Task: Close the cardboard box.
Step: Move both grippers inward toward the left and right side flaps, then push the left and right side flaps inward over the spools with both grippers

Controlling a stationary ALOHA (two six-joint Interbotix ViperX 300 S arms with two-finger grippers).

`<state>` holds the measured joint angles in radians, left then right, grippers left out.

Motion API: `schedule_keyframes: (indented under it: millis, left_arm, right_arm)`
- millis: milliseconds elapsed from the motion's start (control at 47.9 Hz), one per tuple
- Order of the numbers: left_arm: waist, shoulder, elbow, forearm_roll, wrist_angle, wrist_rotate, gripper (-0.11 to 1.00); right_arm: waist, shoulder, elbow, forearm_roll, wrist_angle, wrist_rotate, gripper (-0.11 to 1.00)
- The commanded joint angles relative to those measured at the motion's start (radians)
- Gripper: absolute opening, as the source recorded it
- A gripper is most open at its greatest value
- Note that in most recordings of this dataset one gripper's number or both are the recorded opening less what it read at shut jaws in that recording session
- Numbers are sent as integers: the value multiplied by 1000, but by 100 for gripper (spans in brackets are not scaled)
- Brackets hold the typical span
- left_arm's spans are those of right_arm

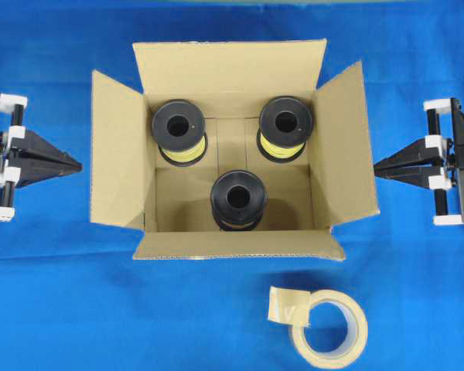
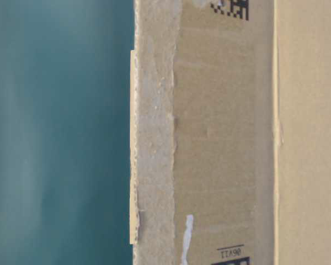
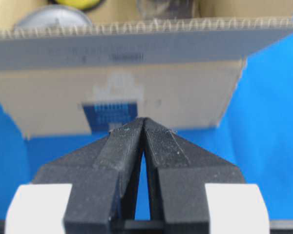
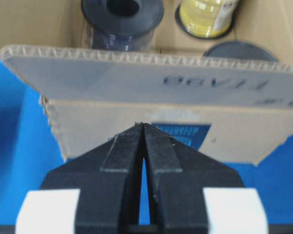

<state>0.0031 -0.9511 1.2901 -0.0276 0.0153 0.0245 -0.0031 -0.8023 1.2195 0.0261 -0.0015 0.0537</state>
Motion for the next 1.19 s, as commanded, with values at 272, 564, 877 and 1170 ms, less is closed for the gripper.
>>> schedule_keyframes:
  millis: [272, 564, 877, 1170]
  left_arm:
    - [-3, 239, -66, -3, -307, 6, 0]
    - [-3, 436, -178, -2, -394, 9, 0]
    - [-3, 635, -298, -2, -425, 9, 0]
    - [-5, 784, -345, -9, -456, 0, 0]
  right_arm:
    - [-2, 121, -72, 3, -163, 2, 0]
    - [-2, 241, -133, 2, -262, 2, 0]
    - [-2, 437, -219, 2, -331, 2, 0]
    - [-5, 606, -265, 29, -383, 2, 0]
